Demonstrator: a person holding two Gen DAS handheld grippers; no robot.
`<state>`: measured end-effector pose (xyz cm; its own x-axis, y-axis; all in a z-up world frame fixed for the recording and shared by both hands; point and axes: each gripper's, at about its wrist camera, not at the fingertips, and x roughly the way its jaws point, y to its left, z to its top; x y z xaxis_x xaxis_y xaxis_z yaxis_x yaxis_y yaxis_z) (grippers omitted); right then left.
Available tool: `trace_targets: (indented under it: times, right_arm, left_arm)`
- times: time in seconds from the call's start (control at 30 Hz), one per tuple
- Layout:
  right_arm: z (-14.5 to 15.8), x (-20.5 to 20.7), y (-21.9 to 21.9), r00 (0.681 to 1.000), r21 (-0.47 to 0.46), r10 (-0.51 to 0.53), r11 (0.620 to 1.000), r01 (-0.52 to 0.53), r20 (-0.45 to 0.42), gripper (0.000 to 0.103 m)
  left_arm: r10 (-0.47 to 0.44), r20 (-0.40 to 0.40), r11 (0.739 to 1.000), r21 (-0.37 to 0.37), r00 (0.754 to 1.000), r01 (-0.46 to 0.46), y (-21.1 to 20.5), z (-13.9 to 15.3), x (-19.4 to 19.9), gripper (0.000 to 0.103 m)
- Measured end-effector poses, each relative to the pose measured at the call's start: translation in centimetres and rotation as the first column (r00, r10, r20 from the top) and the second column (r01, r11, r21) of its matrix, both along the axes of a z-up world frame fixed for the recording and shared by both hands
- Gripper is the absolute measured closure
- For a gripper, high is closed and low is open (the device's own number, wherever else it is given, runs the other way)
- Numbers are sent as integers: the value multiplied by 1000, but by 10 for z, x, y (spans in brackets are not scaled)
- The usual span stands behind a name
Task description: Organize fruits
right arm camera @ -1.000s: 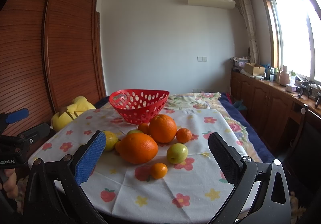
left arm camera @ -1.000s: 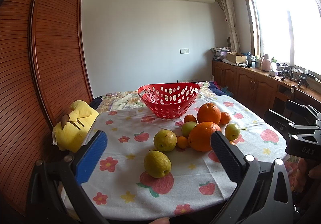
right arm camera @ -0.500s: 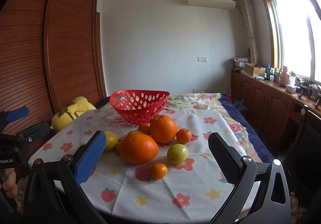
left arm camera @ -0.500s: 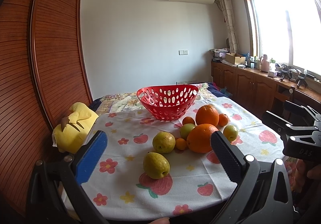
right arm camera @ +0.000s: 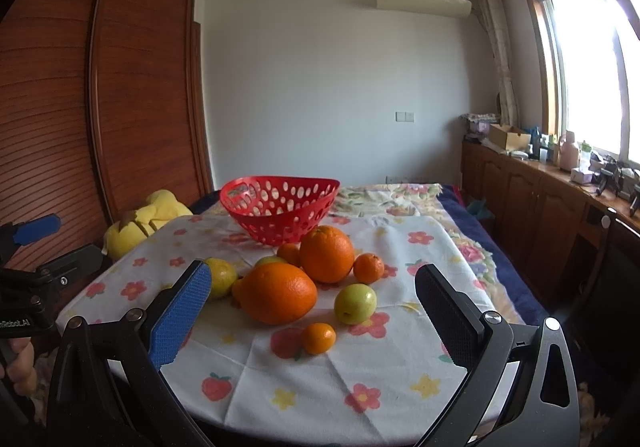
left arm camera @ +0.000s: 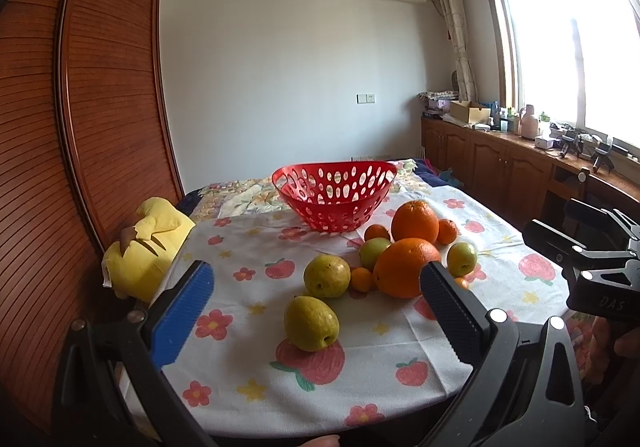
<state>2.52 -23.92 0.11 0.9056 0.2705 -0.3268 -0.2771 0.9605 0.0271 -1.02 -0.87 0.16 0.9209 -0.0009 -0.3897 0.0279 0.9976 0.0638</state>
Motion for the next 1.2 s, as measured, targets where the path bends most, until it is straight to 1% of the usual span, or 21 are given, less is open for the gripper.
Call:
trace_targets:
  times: [0.23, 0.37, 0.47, 0.53, 0.6, 0.77, 0.87, 0.97, 1.03, 1.1, 1.2]
  right_arm:
    - [-16, 9, 2, 999, -11, 11, 1000, -12, -45, 0]
    - [-28, 13, 4, 997, -25, 31, 999, -33, -67, 0]
    - [-40, 19, 6, 993, -32, 57, 998, -60, -99, 1]
    - [-46, 22, 5, 990, -25, 75, 997, -78, -116, 2]
    - [-50, 26, 1, 985, 15, 108, 994, -107, -134, 3]
    - [-61, 36, 2, 980, -2, 123, 992, -124, -154, 6]
    - [-68, 45, 1, 975, -7, 130, 991, -134, -180, 9]
    - [-77, 56, 2, 968, -24, 140, 989, -148, -208, 15]
    - [-82, 62, 3, 962, -25, 150, 987, -159, -227, 19]
    - [-88, 70, 4, 957, -29, 151, 986, -163, -250, 25]
    - [-94, 79, 5, 948, -30, 163, 984, -177, -272, 30]
  left_arm:
    - [13, -53, 1000, -15, 999, -14, 6, -22, 10, 0]
    - [6, -69, 1000, -29, 998, -8, 10, -33, 16, 0]
    - [-8, -100, 999, -47, 995, 4, 13, -44, 22, 0]
    - [-20, -115, 999, -53, 993, 15, 14, -50, 26, 0]
    - [-29, -130, 998, -64, 991, 21, 16, -55, 30, 0]
    - [-48, -174, 996, -86, 984, 33, 23, -69, 44, 1]
    - [-56, -203, 995, -96, 978, 37, 28, -76, 53, 3]
    - [-64, -221, 994, -103, 973, 42, 30, -82, 61, 5]
    - [-69, -226, 994, -97, 972, 48, 32, -84, 66, 7]
    - [-70, -229, 994, -97, 971, 48, 33, -86, 71, 10]
    - [-77, -235, 992, -111, 969, 52, 36, -89, 77, 10]
